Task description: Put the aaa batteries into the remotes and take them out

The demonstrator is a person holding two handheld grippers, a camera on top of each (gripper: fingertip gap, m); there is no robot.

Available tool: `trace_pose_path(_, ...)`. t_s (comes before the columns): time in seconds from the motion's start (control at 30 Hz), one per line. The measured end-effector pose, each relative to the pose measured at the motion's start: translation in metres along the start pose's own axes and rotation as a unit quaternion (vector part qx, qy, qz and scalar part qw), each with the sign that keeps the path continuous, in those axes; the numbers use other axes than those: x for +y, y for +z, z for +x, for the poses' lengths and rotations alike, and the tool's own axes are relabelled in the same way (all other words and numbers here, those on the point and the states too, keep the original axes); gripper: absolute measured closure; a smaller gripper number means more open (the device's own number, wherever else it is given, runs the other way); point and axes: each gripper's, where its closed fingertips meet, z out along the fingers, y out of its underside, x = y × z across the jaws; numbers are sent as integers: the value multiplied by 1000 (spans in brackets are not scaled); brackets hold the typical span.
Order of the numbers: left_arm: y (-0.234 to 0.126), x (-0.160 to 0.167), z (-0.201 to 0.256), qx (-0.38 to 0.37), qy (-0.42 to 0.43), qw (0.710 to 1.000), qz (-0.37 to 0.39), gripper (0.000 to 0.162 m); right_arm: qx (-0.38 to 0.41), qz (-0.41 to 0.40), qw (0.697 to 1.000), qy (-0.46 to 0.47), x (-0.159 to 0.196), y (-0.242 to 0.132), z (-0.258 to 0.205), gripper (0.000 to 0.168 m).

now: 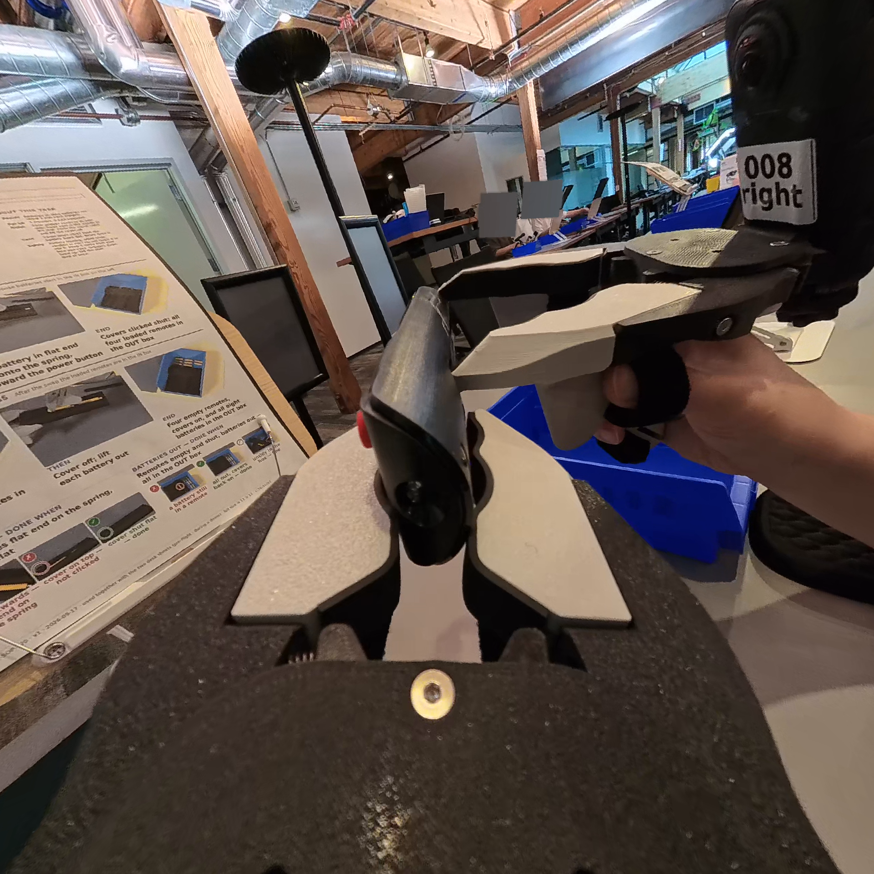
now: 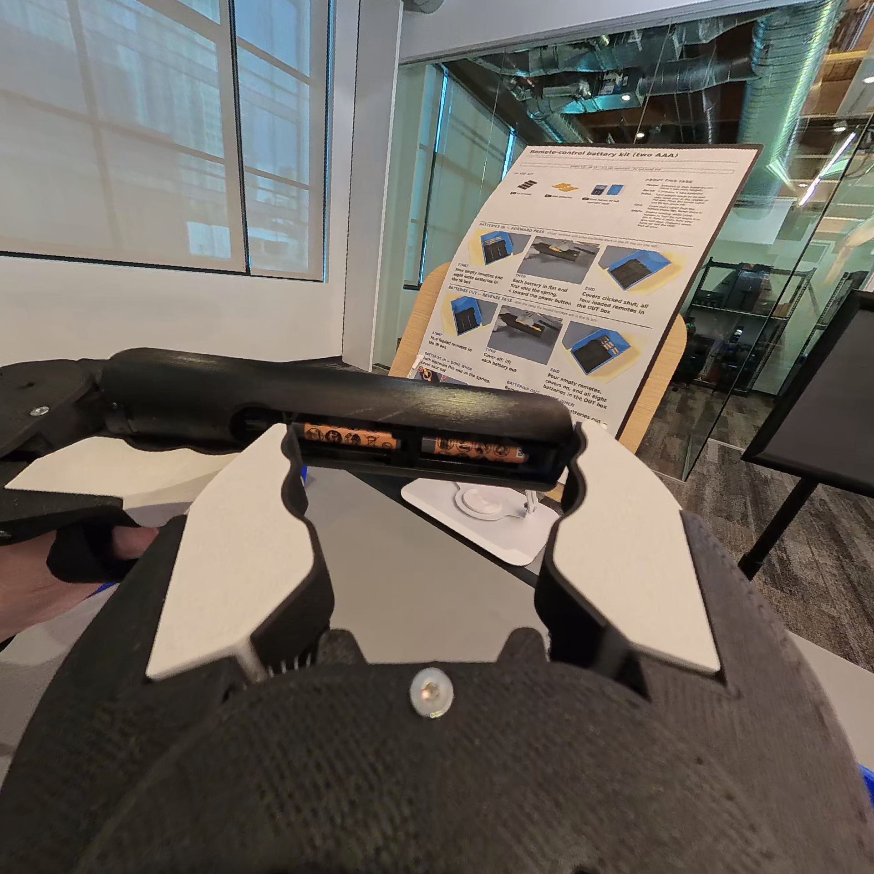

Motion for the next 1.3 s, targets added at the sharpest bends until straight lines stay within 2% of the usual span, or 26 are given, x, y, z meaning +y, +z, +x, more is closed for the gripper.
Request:
trace_pose_path(0.2, -1, -4, 3, 11, -4, 1000, 6, 132, -10, 4, 1000, 7, -1, 0, -1, 60)
trace_pose_path(0.53, -2, -4, -3, 18, -39, 999, 1, 138, 7, 2, 1000, -18, -2, -1, -2, 61)
trace_pose_path(0.97, -3, -5, 0, 6, -12, 1000, 7, 138, 16, 3, 1000, -11, -5, -3, -2, 62)
trace_pose_path(1.3, -7, -13, 4, 4, 22, 999, 39, 138, 18, 40, 998, -53, -18, -9, -8, 62)
